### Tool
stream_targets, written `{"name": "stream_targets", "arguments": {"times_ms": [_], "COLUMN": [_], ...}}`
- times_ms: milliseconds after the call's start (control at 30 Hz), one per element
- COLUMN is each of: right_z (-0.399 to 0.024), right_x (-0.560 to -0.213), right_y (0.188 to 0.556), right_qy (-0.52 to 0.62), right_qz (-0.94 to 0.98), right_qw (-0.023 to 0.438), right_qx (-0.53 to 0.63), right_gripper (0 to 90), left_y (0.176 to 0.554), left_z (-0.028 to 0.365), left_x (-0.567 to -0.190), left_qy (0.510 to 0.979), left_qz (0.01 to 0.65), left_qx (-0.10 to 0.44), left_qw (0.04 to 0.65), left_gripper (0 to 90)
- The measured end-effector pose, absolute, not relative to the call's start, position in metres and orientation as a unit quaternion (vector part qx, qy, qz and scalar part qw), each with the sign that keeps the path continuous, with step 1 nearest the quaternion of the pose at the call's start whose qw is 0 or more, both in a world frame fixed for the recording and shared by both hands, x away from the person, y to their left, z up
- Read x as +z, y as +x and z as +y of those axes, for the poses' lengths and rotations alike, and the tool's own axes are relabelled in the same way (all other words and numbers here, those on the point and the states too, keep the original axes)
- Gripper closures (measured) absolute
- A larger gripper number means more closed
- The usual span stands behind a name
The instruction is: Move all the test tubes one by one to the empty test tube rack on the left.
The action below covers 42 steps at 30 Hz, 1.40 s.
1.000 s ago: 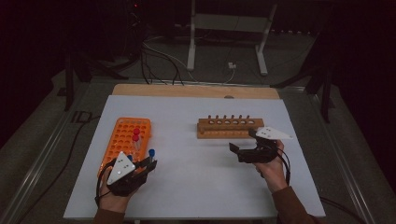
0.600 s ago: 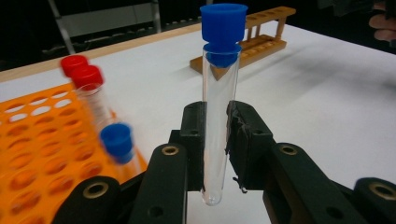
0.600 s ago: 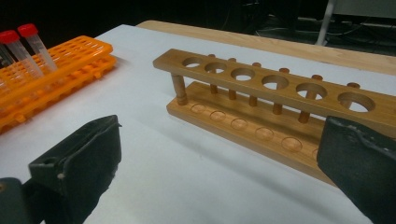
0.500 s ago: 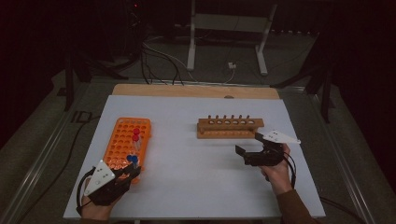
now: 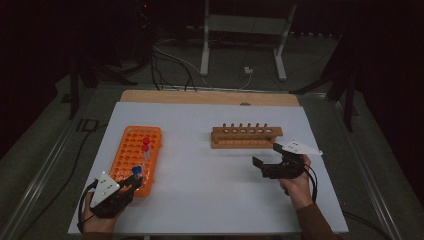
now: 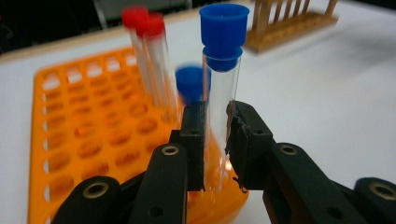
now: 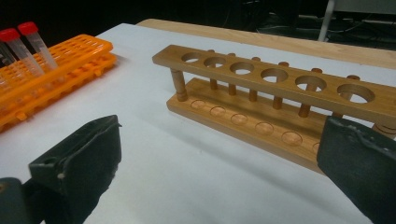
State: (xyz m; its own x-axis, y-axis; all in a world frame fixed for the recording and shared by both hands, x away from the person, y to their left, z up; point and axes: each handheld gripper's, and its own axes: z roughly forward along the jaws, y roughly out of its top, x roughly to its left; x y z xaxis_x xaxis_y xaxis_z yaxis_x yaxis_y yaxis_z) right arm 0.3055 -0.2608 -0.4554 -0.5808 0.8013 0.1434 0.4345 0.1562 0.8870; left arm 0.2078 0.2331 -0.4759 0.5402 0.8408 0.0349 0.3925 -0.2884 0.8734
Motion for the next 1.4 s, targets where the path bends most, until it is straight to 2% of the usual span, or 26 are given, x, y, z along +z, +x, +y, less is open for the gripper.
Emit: {"name": "stream_targets", "arguments": {"times_ms": [333,533,600,800,1033,1167,1400], "right_z": [-0.266,-0.268,-0.269,-0.274,-0.282,-0.287,-0.291], "right_x": [-0.456,-0.455,-0.455,-0.455,-0.456,-0.457,-0.458], "right_y": [0.302,0.301,0.300,0.297,0.293,0.289,0.282], "right_qy": [0.422,0.422,0.424,0.425,0.430,0.429,0.420], "right_qz": [0.735,0.734,0.732,0.732,0.729,0.729,0.730], "right_qw": [0.185,0.186,0.186,0.189,0.196,0.207,0.228], "right_qx": [0.498,0.499,0.500,0.498,0.495,0.491,0.488], "right_gripper": [0.2,0.3,0.2,0.2,0.2,0.2,0.2], "left_y": [0.212,0.210,0.209,0.203,0.207,0.214,0.230], "left_z": [0.225,0.226,0.227,0.230,0.230,0.226,0.217], "left_x": [-0.486,-0.485,-0.483,-0.476,-0.460,-0.451,-0.440], "left_qy": [0.794,0.791,0.786,0.766,0.728,0.708,0.692], "left_qz": [0.408,0.413,0.417,0.422,0.435,0.440,0.439], "left_qx": [0.242,0.240,0.241,0.251,0.277,0.285,0.293], "left_qw": [0.380,0.382,0.388,0.415,0.453,0.473,0.493], "left_gripper": [77.0,76.0,68.3,53.3,27.8,18.6,10.9]}}
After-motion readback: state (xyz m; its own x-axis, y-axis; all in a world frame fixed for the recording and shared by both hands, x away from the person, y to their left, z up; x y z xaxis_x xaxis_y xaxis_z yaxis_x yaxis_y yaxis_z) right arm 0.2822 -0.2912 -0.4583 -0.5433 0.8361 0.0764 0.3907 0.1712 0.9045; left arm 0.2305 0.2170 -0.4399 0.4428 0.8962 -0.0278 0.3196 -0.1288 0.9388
